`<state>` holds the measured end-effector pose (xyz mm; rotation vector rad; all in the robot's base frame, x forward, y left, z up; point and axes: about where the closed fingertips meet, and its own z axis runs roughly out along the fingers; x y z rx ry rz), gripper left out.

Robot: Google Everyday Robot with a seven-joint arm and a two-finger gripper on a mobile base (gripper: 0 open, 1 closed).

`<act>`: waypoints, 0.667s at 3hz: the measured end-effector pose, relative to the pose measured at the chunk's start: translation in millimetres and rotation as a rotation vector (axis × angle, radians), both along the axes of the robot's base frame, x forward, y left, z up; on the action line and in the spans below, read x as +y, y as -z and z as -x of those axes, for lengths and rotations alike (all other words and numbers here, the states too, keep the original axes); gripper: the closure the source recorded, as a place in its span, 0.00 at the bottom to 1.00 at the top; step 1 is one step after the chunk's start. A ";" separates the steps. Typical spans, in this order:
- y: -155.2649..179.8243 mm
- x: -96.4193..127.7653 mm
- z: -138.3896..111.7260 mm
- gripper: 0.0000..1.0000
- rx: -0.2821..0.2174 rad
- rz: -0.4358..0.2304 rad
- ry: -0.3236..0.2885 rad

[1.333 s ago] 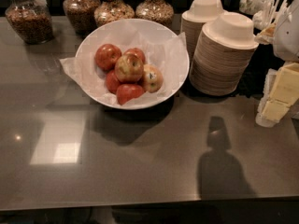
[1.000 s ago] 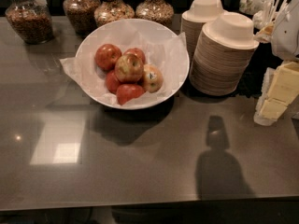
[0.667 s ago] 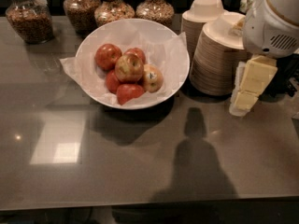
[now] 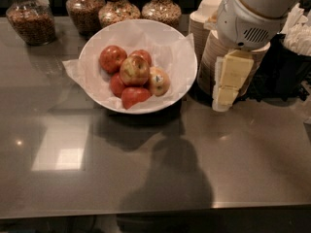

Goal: Pick apple from white bowl

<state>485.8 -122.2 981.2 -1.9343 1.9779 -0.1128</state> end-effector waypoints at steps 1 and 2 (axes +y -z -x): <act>1.8 12.1 -11.3 0.00 -0.020 -0.033 -0.009; -4.3 44.6 -36.5 0.00 -0.056 -0.116 -0.062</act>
Offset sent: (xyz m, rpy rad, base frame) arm 0.0700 0.0836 0.0117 0.2270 -0.0944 0.1257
